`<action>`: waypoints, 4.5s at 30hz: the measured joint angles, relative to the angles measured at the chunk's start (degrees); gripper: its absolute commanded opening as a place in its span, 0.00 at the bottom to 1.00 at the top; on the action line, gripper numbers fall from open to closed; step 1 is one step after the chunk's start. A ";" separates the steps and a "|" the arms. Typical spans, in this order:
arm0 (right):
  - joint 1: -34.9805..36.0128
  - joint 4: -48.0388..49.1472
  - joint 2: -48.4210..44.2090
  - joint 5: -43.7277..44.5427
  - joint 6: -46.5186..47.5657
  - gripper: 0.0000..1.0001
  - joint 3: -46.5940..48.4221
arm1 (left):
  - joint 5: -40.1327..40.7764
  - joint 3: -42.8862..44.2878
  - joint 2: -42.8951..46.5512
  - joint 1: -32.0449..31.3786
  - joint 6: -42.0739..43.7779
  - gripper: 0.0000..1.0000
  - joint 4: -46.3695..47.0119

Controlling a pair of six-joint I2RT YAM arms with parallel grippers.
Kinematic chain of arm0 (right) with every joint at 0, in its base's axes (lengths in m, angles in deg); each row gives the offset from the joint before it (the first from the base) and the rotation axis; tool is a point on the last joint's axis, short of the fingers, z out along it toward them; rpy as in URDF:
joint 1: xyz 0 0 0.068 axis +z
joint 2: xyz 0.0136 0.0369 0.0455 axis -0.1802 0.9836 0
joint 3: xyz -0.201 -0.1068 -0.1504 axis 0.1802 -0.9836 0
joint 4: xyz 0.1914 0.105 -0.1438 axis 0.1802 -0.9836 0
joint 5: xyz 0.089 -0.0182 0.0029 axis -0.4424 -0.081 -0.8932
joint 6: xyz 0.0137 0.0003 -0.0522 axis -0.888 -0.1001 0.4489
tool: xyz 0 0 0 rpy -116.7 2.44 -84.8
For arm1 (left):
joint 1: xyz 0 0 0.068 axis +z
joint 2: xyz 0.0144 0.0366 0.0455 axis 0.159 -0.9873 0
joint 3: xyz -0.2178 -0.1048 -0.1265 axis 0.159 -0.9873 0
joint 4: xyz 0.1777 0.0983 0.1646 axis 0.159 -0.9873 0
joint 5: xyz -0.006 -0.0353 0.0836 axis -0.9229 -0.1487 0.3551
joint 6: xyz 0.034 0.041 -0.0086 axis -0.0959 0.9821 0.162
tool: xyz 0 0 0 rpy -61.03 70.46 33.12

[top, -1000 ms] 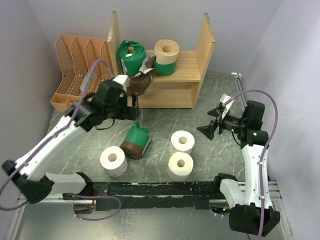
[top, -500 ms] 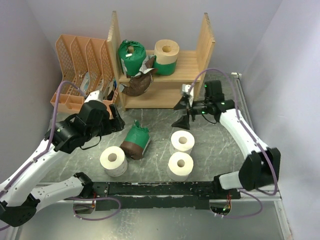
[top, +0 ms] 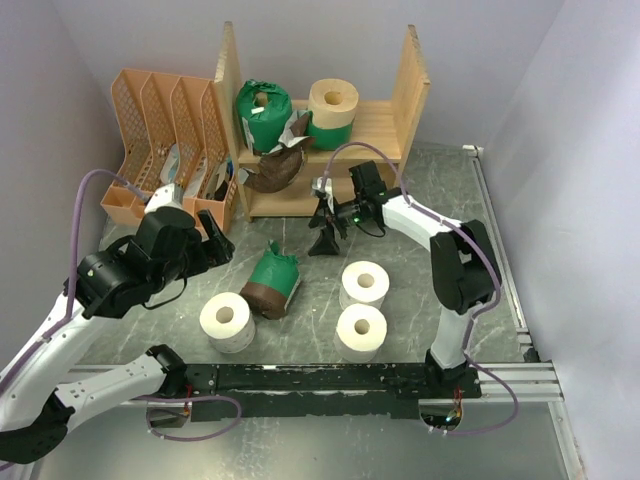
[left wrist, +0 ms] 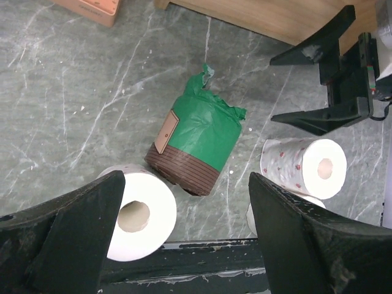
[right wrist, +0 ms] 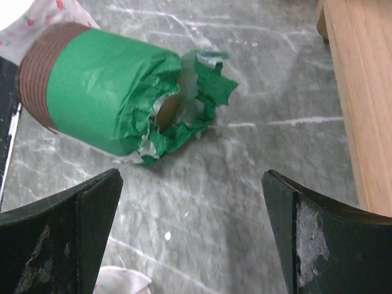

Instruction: Place and organize the paper towels onto the shelf

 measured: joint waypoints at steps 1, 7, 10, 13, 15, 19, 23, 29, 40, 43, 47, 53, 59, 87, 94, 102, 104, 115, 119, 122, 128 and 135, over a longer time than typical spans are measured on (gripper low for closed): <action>0.04 0.31 1.57 -0.72 -0.17 1.00 1.09 | 0.17 0.00 0.11 0.00 -0.22 0.93 -0.39; 1.81 -6.58 9.05 -6.36 3.08 1.00 8.92 | 0.81 -0.04 1.22 0.00 -1.11 0.94 -2.12; 4.28 -13.20 11.69 -7.96 8.87 1.00 11.87 | 1.29 -0.04 1.38 0.00 -1.31 0.94 -2.91; 7.45 -17.88 11.52 -8.81 12.90 1.00 11.08 | 1.68 -0.04 1.03 0.00 -1.27 0.94 -3.21; 9.44 -18.86 10.64 -9.31 14.10 1.00 9.20 | 1.84 -0.04 0.61 0.00 -1.18 0.94 -3.23; 11.54 -17.05 6.80 -9.33 13.38 0.99 3.04 | 1.90 -0.04 -0.63 0.00 -0.74 0.94 -3.21; 12.11 -10.29 2.21 -7.87 8.76 0.81 -2.47 | 1.90 -0.28 -0.94 0.00 -0.57 0.94 -3.08; 12.63 -1.66 1.03 -5.86 2.36 0.74 -5.03 | 1.92 -0.31 -0.87 0.00 -0.35 0.94 -2.99; 13.79 4.20 2.21 -6.34 -2.73 0.30 -7.37 | 2.86 -0.33 -0.31 0.00 -0.22 0.94 -3.06; 13.79 3.50 4.07 -8.24 -3.04 0.19 -6.38 | 3.04 -0.70 0.09 0.00 -0.22 0.94 -3.10; 13.81 3.08 5.68 -11.04 -4.28 0.00 -5.73 | 3.26 -1.31 0.22 0.00 -0.24 0.94 -3.17; 13.73 0.50 5.68 -11.34 -4.11 0.00 -4.46 | 3.37 -1.95 0.24 0.00 -0.24 0.94 -3.26; 12.55 -8.04 -2.73 -4.26 -0.63 0.00 -0.57 | 3.39 -2.19 -0.02 0.00 -0.17 0.95 -3.23; 13.42 -49.70 -25.92 65.09 45.75 0.00 36.48 | 2.69 -2.12 -7.67 0.00 3.78 0.95 1.16; 13.44 -52.54 -26.69 70.27 55.69 0.00 41.75 | 2.43 -2.12 -8.20 0.00 4.42 0.95 2.69; 13.44 -54.62 -21.59 74.01 64.54 0.00 45.55 | 1.62 -2.21 -6.23 0.00 4.44 0.95 3.98; 13.40 -54.60 -19.43 74.18 66.10 0.00 46.34 | 1.62 -2.27 -5.40 0.00 4.50 0.95 4.04; 8.17 -53.92 -12.11 68.89 69.07 0.00 54.05 | 1.60 -3.80 -2.84 0.00 4.92 0.96 4.04; 4.02 -53.42 -10.80 66.86 69.85 0.00 56.17 | 1.62 -3.82 -1.62 0.00 5.20 0.96 4.02; 0.83 -52.41 -9.92 64.81 70.23 0.00 56.41 | 1.66 -3.91 -0.94 0.00 5.40 0.96 3.98; -2.32 -49.70 -8.35 60.96 70.90 0.00 56.39 | 1.70 -4.26 -0.50 0.00 5.79 0.96 3.82; -3.58 -46.40 -6.25 59.08 70.97 0.00 56.39 | 1.70 -5.18 -0.46 0.00 5.86 0.96 3.82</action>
